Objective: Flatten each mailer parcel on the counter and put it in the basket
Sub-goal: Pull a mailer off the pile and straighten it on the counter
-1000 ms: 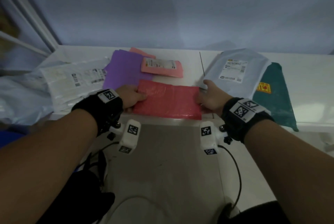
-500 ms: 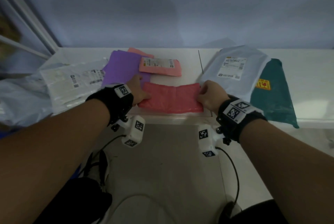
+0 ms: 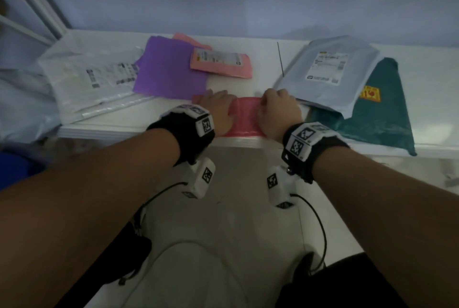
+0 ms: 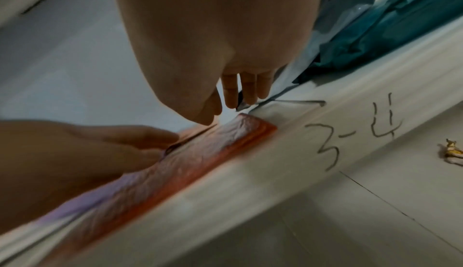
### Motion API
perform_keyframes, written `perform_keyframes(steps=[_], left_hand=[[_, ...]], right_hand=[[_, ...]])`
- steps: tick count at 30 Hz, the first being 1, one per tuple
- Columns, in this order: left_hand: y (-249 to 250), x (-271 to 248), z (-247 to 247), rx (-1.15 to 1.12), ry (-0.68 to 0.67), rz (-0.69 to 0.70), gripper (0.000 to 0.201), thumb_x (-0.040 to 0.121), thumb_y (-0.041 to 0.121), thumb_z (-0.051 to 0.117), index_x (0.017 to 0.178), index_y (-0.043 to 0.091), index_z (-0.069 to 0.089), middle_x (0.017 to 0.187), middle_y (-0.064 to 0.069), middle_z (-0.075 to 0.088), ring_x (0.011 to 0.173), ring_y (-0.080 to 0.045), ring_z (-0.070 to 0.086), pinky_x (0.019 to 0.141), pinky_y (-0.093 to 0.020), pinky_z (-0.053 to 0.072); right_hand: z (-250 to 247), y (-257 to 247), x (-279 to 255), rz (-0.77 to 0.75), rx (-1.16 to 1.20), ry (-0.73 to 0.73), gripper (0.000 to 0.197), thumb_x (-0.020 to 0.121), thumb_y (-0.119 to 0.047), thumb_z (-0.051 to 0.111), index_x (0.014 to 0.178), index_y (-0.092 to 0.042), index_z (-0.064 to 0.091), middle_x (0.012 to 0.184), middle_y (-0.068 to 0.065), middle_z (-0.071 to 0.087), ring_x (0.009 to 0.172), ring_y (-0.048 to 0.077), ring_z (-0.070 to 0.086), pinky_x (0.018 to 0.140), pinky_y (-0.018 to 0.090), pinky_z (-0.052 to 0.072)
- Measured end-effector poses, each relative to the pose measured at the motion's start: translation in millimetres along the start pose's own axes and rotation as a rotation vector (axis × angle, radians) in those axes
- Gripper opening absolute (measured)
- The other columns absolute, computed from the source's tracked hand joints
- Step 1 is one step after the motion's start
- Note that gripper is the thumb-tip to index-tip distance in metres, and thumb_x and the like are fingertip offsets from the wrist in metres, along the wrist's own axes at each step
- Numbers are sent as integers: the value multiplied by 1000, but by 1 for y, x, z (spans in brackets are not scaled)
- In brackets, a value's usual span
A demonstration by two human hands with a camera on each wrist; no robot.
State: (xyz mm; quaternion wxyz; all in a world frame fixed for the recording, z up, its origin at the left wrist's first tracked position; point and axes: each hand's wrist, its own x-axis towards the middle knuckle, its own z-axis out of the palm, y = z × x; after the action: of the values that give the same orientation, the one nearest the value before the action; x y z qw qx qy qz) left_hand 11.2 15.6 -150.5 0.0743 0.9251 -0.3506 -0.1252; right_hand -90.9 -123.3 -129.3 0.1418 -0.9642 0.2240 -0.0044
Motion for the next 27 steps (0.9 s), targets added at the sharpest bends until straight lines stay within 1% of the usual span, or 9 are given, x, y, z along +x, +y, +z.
perform_keyframes(steps=[2, 5, 8, 11, 16, 18, 22, 24, 27], left_hand=[[3, 1, 14, 34, -8, 41, 60, 92, 43, 46, 147, 25, 29, 154, 0, 32, 139, -29, 29, 113, -47, 23], [0, 1, 27, 28, 61, 40, 57, 96, 48, 33, 149, 29, 24, 159, 0, 20, 144, -29, 19, 117, -46, 16], [-7, 1, 37, 58, 118, 30, 54, 98, 47, 23, 150, 31, 21, 161, -1, 16, 147, -27, 13, 118, -45, 10], [-11, 1, 39, 93, 115, 35, 57, 98, 47, 20, 152, 31, 16, 162, -3, 10, 148, -26, 9, 118, -43, 7], [-16, -6, 36, 102, 62, 0, 58, 96, 59, 18, 151, 44, 6, 162, -10, 0, 149, -29, 0, 119, -41, -3], [-19, -9, 37, 130, 80, -15, 61, 94, 63, 17, 151, 44, 6, 162, -12, 0, 149, -30, 2, 120, -41, -1], [-20, -11, 40, 162, 104, -94, 73, 91, 68, 14, 154, 31, 4, 162, -12, -1, 149, -28, 2, 121, -41, 0], [-19, -10, 40, 151, 100, -116, 72, 93, 65, 14, 154, 29, 4, 162, -11, -1, 149, -28, 1, 121, -41, 1], [-26, -6, 33, 151, 46, -66, 63, 98, 55, 15, 154, 29, 2, 162, -8, -2, 149, -28, 2, 119, -41, 2]], right_hand=[[13, -4, 1, -76, -11, -4, 34, 93, -25, 46, 124, -11, 50, 126, 16, 51, 114, 37, 49, 92, 45, 44], [29, -8, 7, -195, 28, -1, 39, 98, -28, 42, 133, -13, 47, 133, 12, 51, 121, 34, 48, 98, 46, 43], [48, -7, 19, -257, -1, -70, 58, 98, -40, 30, 146, -8, 37, 147, 16, 42, 137, 36, 36, 114, 48, 30], [57, -2, 23, -257, -42, -107, 71, 96, -53, 12, 151, -12, 29, 156, 15, 32, 145, 33, 26, 120, 47, 19], [55, 11, 10, -215, -120, -113, 63, 101, -54, 12, 157, -24, 10, 165, 7, 1, 152, 24, 2, 123, 43, 2], [56, 13, 10, -209, -141, -119, 65, 100, -56, 10, 157, -25, 6, 165, 7, -1, 152, 24, 0, 123, 43, 1], [59, 12, 11, -206, -141, -98, 68, 101, -56, 11, 158, -20, 4, 165, 9, -1, 152, 24, 1, 123, 43, 1], [59, 13, 11, -207, -135, -95, 69, 101, -56, 13, 158, -16, 7, 165, 12, 0, 152, 25, 1, 123, 41, 2], [58, 14, 12, -205, -138, -101, 70, 100, -55, 17, 158, -17, 7, 165, 12, 0, 152, 26, 1, 123, 41, 2]])
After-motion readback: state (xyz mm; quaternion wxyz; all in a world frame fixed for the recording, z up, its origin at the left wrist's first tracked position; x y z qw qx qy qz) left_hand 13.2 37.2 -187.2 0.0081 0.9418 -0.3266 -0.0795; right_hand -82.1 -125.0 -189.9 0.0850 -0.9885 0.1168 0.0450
